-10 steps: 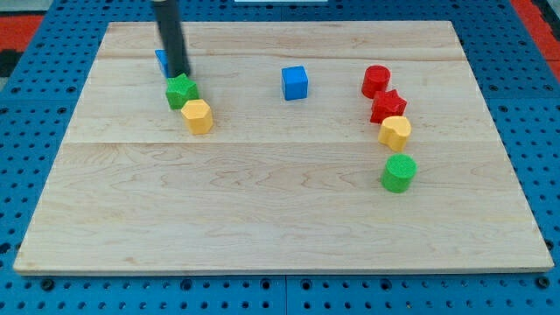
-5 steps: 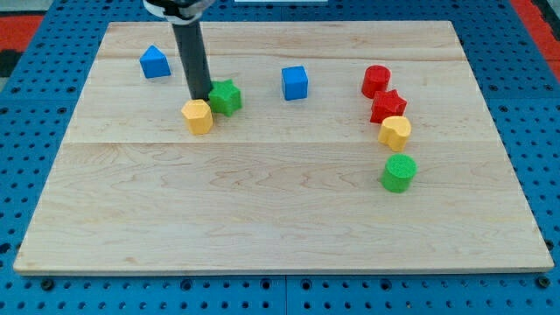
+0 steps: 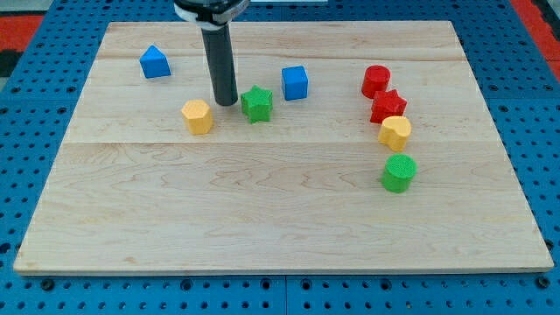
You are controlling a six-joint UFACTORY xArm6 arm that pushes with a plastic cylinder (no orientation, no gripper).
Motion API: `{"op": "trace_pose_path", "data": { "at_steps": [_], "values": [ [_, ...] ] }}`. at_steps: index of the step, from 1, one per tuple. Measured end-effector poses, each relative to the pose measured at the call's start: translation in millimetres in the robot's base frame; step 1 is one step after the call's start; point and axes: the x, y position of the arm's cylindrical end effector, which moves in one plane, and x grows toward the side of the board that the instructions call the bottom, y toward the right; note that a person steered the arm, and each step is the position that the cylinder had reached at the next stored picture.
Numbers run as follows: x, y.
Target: Slide the green star to the center
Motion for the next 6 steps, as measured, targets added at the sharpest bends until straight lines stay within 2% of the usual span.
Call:
{"op": "trace_pose_path", "data": {
  "at_steps": [1, 4, 5, 6],
  "values": [
    [-28, 36],
    [17, 65],
    [1, 53],
    [-7, -6]
  ]
}}
